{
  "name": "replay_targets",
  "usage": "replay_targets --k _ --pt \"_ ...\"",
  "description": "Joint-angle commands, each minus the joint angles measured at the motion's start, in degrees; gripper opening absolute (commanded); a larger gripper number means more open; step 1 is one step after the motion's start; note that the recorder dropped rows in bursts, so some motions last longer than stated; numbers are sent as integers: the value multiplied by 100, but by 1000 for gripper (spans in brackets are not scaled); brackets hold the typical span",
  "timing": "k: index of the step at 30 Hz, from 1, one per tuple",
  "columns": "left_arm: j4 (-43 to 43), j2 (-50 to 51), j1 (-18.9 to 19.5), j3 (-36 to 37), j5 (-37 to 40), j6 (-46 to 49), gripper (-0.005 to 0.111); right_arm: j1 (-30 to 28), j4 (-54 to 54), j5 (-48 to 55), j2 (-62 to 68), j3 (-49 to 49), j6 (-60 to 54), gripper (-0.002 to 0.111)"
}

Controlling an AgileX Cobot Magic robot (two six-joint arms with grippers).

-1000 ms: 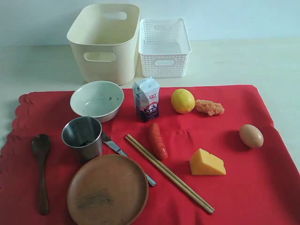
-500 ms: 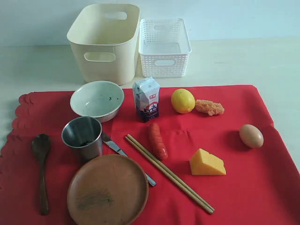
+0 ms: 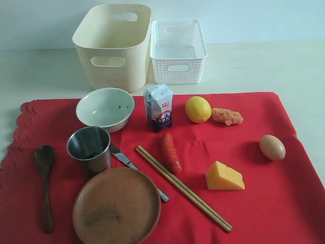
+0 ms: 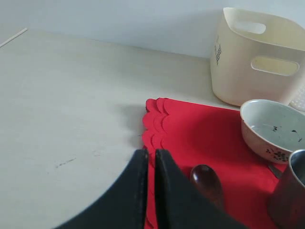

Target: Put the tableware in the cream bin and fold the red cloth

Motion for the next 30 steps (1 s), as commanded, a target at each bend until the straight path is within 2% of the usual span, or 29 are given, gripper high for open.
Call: replay_targets --k 1,26,30 --pt "21 -38 8 20 -26 -12 8 21 -32 -162 40 -378 -17 0" --pt "21 -38 8 20 -26 -12 8 21 14 -231 -15 -393 -17 0" --pt "21 -38 8 20 -26 -12 8 21 347 -281 146 -393 -17 0"
